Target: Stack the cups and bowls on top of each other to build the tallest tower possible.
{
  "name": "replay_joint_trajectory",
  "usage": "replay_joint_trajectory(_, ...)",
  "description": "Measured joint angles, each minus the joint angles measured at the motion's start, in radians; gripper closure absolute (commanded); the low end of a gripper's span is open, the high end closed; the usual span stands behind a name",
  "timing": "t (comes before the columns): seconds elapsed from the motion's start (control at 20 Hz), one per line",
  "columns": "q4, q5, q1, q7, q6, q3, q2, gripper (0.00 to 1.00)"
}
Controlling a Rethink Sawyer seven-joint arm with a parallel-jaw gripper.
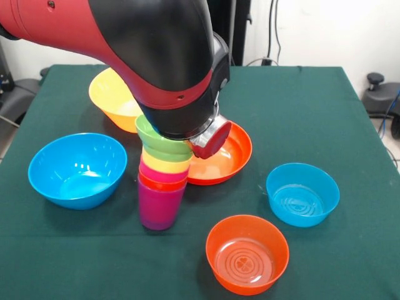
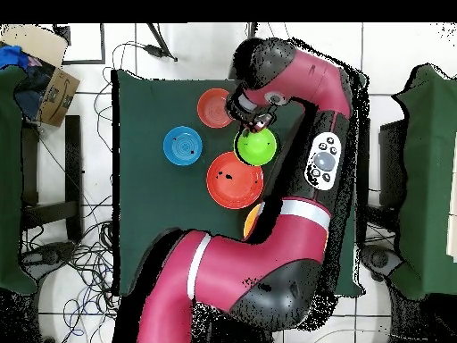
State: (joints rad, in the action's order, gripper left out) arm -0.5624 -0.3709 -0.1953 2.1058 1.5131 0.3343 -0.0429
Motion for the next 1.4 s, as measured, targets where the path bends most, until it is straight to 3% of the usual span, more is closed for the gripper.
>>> replay_joint_trajectory(0.55, 0.056, 0.036, -0.031, 0.0, -0.009, -0.018, 0.005, 1.0)
replay_joint_trajectory(0.6, 0.056, 0.038, -0.034, 0.0, -0.02, -0.024, 0.004, 0.0)
replay_joint_trajectory(1.4, 0.056, 0.064, -0.04, 0.0, -0.061, -0.051, 0.004, 0.0)
